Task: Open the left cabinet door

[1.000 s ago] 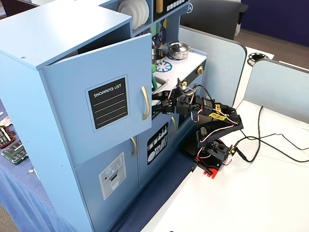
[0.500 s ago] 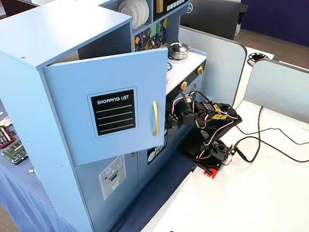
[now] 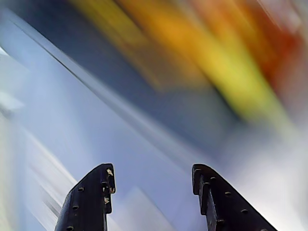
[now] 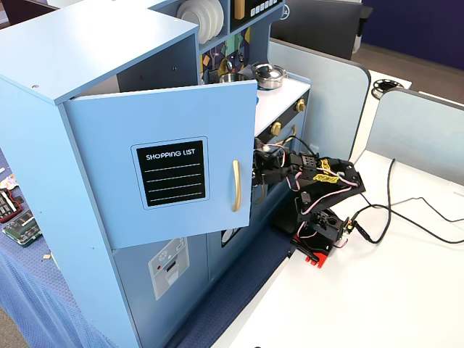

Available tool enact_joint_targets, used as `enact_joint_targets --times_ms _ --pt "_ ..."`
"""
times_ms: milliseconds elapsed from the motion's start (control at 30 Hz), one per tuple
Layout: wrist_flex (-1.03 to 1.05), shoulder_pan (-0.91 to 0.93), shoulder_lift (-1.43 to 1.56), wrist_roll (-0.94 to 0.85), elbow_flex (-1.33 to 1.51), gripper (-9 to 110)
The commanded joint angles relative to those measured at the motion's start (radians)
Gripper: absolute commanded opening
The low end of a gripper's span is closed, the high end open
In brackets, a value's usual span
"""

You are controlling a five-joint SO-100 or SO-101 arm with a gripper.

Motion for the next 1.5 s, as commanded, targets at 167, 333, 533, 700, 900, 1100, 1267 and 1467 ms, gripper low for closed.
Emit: enact_joint_targets --times_ms 167,333,533,700,900,1100,1267,1467 --pt "0.391 0.396 0.175 0.232 0.222 9" --pt "0.500 0.476 0.262 0.342 0.359 8" --pt "0.657 0.529 0.342 0.423 0.443 6" --pt "0.821 0.578 0.419 0.393 0.514 1" --pt "0.908 0.535 0.465 0.407 0.548 0" --pt "0.951 0.535 0.492 0.431 0.548 0" --pt "1.000 0.640 0.509 0.273 0.548 0" --pt "1.005 0.626 0.509 0.244 0.548 0"
